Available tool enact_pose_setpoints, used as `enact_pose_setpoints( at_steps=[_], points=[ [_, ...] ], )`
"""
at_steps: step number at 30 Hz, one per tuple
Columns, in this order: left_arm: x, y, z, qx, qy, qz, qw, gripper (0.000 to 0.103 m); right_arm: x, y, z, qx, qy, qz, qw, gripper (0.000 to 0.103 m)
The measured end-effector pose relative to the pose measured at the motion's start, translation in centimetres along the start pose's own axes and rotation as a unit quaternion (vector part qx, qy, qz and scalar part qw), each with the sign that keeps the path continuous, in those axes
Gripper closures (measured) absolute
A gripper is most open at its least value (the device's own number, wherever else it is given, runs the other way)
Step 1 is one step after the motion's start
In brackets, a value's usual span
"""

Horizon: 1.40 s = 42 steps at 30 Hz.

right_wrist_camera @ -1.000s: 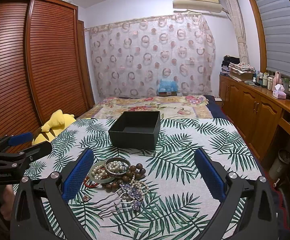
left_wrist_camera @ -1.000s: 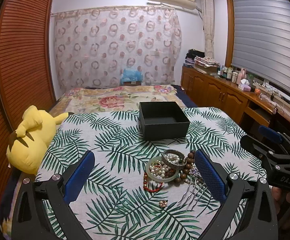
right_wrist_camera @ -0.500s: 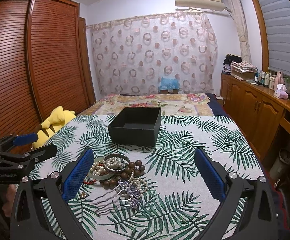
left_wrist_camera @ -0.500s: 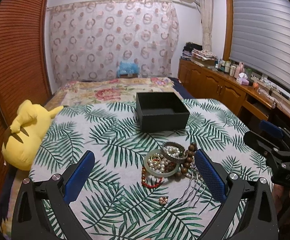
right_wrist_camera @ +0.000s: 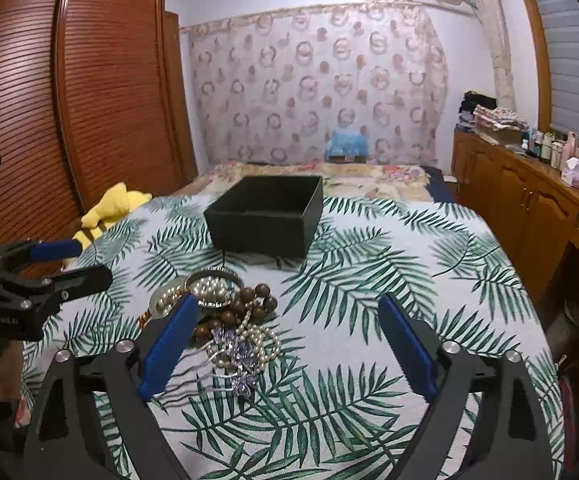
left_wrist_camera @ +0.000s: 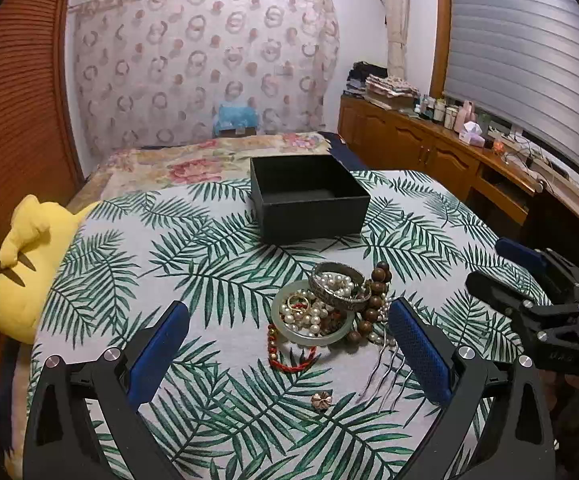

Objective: Organize jewelry
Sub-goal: 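Lower the left gripper onto the silver bangle and close on it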

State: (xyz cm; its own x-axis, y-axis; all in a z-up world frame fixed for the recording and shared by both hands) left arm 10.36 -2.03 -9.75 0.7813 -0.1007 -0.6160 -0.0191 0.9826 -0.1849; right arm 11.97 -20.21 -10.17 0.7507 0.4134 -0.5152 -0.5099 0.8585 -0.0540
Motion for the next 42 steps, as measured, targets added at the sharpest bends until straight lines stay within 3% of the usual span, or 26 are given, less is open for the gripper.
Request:
enact_pose_setpoints(
  at_steps=[5, 13, 18, 26, 32, 34, 42],
  points=[
    [1.1, -0.1, 0.1, -0.002, 0.012, -0.016, 0.9998, 0.009, 1.3, 0.5, -1.5, -0.002, 0.024, 0.018, 1.000, 0.023],
    [4.3, -1.0, 0.8, -0.003, 0.056, -0.056, 0.9968, 0.044, 2.0, 1.3, -2.4, -0.005, 0.039, 0.034, 0.999, 0.028],
    [6.5, -1.6, 1.0, 0.006, 0.083, -0.062, 0.9946, 0.069, 2.2, 1.1, -2.4, -0.012, 0.048, 0.033, 0.998, 0.028],
    [9.7, -1.4, 0.8, 0.011, 0.128, -0.061, 0.9898, 0.083, 2.4, 0.5, -1.8, -0.021, 0.052, 0.034, 0.998, 0.030],
    [10.7, -1.4, 0.6, 0.017, 0.151, -0.068, 0.9861, 0.085, 2.5, 0.5, -2.0, -0.021, 0.055, 0.036, 0.998, 0.030],
    [11.0, -1.5, 0.3, 0.026, 0.156, -0.063, 0.9855, 0.097, 2.6, 0.6, -2.0, -0.022, 0.055, 0.037, 0.998, 0.030],
    [9.0, -0.8, 1.3, 0.021, 0.105, -0.059, 0.9925, 0.100, 2.9, 0.9, -2.3, -0.024, 0.058, 0.041, 0.997, 0.030]
  ],
)
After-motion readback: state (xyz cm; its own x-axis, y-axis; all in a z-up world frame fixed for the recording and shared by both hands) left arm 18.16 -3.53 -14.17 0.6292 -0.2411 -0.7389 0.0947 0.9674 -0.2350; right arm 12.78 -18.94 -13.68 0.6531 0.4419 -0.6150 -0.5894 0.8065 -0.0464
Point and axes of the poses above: each gripper's, at about its wrist camera, not at the fingertips, and x roughly the way its jaws point, y to its left, z to its top, the point moved 9 cm from there along x, roughly the way its jaws point, and after that the axes turned 10 degrees about -x, right-handed, at the moved point
